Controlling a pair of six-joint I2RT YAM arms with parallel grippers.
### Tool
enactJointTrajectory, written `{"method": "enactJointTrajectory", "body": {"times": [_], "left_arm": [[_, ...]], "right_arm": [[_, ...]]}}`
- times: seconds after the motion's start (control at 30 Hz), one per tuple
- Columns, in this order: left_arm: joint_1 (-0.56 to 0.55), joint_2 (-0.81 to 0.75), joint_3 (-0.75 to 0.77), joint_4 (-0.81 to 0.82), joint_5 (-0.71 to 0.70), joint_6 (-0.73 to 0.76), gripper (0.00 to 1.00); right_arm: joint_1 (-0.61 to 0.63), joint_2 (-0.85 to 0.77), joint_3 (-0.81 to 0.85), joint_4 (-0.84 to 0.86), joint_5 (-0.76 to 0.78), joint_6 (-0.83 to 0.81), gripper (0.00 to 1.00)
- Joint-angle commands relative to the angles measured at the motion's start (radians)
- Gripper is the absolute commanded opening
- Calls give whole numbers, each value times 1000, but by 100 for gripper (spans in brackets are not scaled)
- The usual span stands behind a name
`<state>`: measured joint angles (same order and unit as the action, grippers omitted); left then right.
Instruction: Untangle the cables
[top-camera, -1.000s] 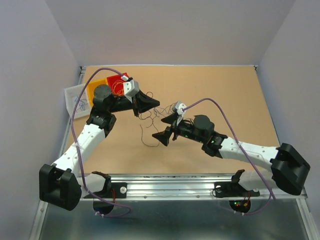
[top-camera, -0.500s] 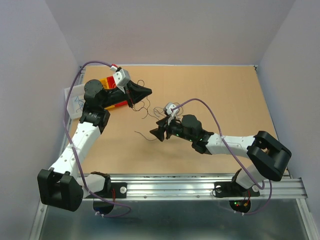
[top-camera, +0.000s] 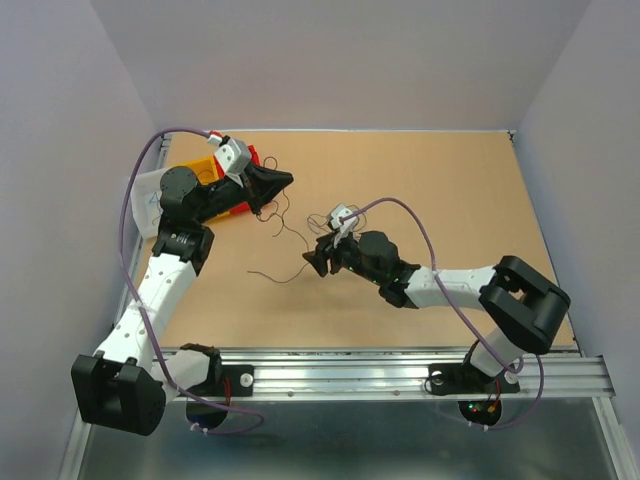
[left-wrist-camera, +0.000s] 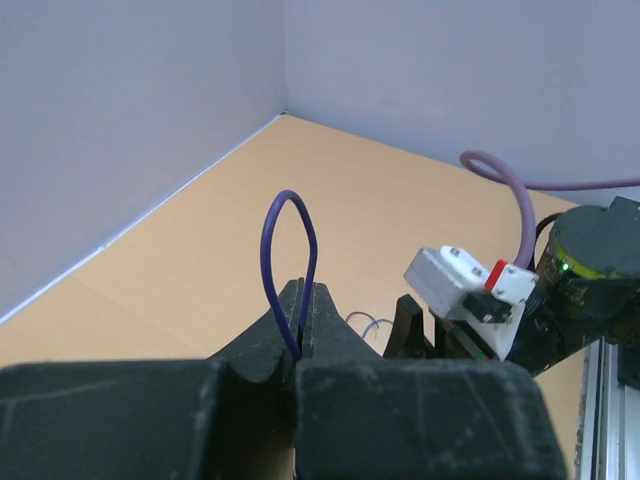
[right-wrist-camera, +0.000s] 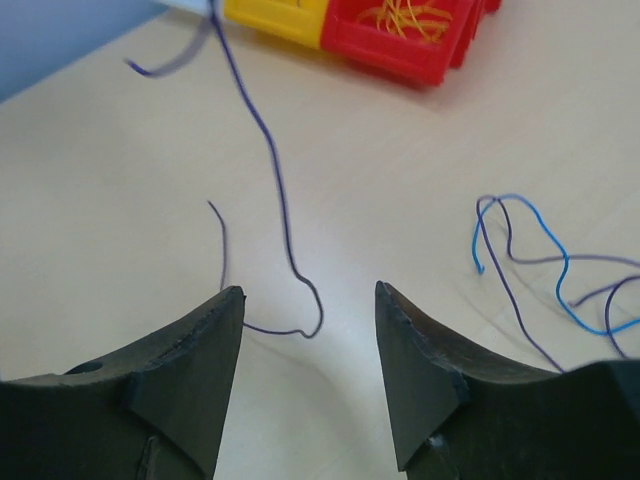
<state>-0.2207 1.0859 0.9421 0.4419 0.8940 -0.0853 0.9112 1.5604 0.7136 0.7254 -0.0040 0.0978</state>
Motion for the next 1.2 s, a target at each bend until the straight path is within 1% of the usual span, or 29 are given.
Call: {"method": "enactJointTrajectory", "body": {"times": [0.0, 0.07, 0.17, 0.27, 0.3, 0.37, 0.4, 0.43, 0.47, 0.6, 0.63, 0.7, 0.8, 0.83, 0.9, 0.97, 1.03, 1.17], "left_arm": [[4, -43, -12, 18, -30, 24, 0], [4, -43, -11, 15, -27, 21, 0], [6, -55, -11, 9, -30, 21, 0], [7, -61, -12, 9, -38, 22, 0], [9, -63, -12, 9, -41, 22, 0], [11, -60, -14, 9, -47, 21, 0], [11, -60, -16, 9, -53, 22, 0], [14, -58, -17, 9, -64, 24, 0], [14, -57, -19, 9, -67, 28, 0], [15, -32, -46, 12, -70, 81, 0], [15, -27, -57, 17, -61, 120, 0], [8, 5, -77, 33, -20, 143, 0], [-32, 72, -72, 31, 49, 162, 0], [-46, 89, -69, 26, 65, 162, 0], [-91, 135, -58, 1, 77, 196, 0], [-121, 158, -62, -15, 69, 232, 0], [-166, 183, -71, -22, 66, 274, 0], [-198, 203, -75, -32, 62, 306, 0]], "right_arm": [[5, 99, 53, 45, 76, -27, 56], [5, 128, 76, 48, 94, -29, 52], [5, 184, 109, 60, 73, -38, 50], [5, 223, 130, 91, 55, -30, 39], [5, 230, 138, 97, 44, -27, 33], [5, 240, 135, 127, 26, -21, 26], [5, 239, 132, 138, 19, -18, 14], [5, 236, 126, 149, 15, -15, 6], [5, 222, 112, 160, 16, -6, 0], [5, 150, 60, 177, 30, 13, 1], [5, 129, 50, 177, 38, 17, 1], [5, 69, 12, 175, 38, 29, 1], [5, -8, -28, 174, 70, 40, 1], [5, -8, -35, 174, 70, 45, 1], [3, -57, -52, 166, 125, 42, 0], [5, -110, -60, 158, 176, 36, 1], [5, -147, -62, 140, 190, 23, 0], [5, -226, -63, 120, 237, 7, 1]]}}
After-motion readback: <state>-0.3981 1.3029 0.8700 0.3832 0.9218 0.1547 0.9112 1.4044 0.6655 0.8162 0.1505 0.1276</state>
